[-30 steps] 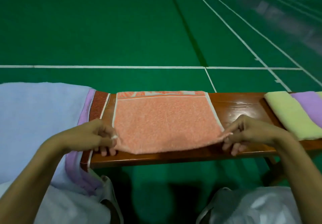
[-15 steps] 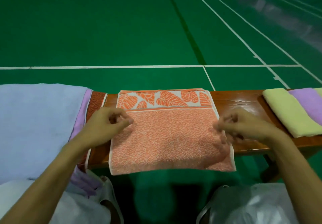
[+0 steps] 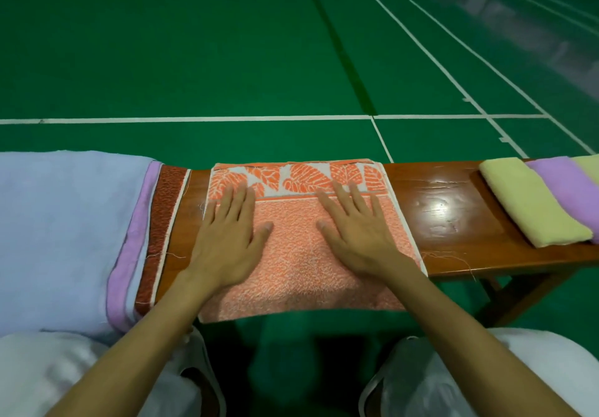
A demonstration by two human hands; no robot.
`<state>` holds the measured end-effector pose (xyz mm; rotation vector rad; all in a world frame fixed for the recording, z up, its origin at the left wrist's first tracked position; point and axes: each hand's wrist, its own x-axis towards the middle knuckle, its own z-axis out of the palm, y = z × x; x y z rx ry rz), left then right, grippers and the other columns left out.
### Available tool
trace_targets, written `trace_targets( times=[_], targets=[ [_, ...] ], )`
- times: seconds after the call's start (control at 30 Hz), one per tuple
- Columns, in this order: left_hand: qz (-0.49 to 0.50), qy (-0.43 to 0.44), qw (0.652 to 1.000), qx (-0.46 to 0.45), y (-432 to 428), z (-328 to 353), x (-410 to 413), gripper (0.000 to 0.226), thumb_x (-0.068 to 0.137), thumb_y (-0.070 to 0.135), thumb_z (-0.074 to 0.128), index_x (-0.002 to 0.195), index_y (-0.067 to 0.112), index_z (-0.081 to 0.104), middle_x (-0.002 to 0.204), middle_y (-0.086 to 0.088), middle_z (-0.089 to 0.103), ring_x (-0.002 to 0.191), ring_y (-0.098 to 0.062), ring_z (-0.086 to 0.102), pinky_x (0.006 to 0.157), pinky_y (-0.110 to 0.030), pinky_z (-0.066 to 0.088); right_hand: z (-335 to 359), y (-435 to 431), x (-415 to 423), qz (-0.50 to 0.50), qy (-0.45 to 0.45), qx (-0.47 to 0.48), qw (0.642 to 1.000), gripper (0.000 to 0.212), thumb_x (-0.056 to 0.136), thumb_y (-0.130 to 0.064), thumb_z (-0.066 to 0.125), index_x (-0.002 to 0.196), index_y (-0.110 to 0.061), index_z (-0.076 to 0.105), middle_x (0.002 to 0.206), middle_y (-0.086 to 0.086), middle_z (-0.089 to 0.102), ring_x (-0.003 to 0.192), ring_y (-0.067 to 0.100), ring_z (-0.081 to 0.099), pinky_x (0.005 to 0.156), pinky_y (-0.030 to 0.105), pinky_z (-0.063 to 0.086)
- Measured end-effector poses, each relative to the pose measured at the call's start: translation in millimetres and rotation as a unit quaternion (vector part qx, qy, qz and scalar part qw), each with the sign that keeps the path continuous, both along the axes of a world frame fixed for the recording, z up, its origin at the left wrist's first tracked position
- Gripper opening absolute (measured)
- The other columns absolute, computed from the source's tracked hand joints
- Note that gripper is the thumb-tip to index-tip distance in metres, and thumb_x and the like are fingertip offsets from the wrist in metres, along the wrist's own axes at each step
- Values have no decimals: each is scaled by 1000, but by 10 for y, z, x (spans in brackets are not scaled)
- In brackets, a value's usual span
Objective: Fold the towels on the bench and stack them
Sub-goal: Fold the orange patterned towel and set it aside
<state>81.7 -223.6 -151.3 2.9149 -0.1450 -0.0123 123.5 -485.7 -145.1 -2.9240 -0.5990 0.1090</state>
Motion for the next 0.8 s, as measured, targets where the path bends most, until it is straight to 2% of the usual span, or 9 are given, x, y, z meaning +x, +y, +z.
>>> trace_targets(
  times=[0.17,0.37,0.43,0.47,0.5,0.53,0.6,0.67,0.8],
  targets=[
    [42,9,999,23,185,4,18,83,98,66,-4,163,15,-13,170,-2,-20,155,-19,-25,127,-46,-12,-27,-266,77,-94,-6,-4,996,71,99,-68,3,162,-37,-7,170,-2,-18,156,23,-20,125,59,-6],
    [44,8,999,-5,151,44,-7,83,98,65,0,164,15,-7,171,-2,-16,156,-20,-22,128,-46,-10,-15,-287,84,-99,-1,1,995,68,103,-63,9,163,-34,-3,170,-1,-16,157,23,-15,124,56,-8],
    [60,-27,995,-72,149,72,-42,80,101,62,11,165,13,11,172,-5,5,160,-25,-2,129,-49,4,21,-290,95,-120,-18,61,991,63,104,-59,18,160,-29,20,171,4,11,157,28,11,126,59,6],
    [81,-68,989,-106,142,98,-63,75,103,59,20,161,10,25,168,-8,24,156,-32,17,126,-51,18,65,-293,104,-150,-45,109,982,58,104,-56,26,151,-24,34,162,8,32,147,30,31,122,59,25],
    [110,-121,979,-124,138,130,-81,67,104,54,32,152,9,37,156,-11,43,144,-36,36,117,-53,32,107,-298,120,-188,-81,145,968,52,102,-53,35,139,-18,43,146,10,47,131,28,45,111,54,41],
    [144,-167,967,-125,131,168,-93,57,103,47,45,144,8,45,141,-14,52,129,-35,46,105,-52,39,155,-302,133,-230,-112,153,954,46,100,-47,45,131,-13,46,133,11,52,119,27,50,99,48,48],
    [217,-191,951,-109,131,212,-88,44,98,36,59,130,6,56,124,-18,56,112,-35,49,90,-49,41,231,-318,155,-290,-130,104,942,44,98,-40,58,126,-8,48,125,14,54,113,31,51,88,46,49],
    [265,-143,950,-86,129,248,-70,45,95,41,64,119,4,59,120,-20,55,110,-38,48,89,-50,42,284,-333,173,-315,-94,63,942,49,97,-43,59,125,-3,52,123,17,56,113,35,54,87,45,48],
    [278,-50,957,-58,121,291,-24,50,97,48,62,115,1,56,123,-21,54,113,-40,51,86,-50,46,282,-399,246,-327,-48,114,937,37,92,-45,65,98,-8,63,102,13,68,92,37,64,75,41,50]
  ],
)
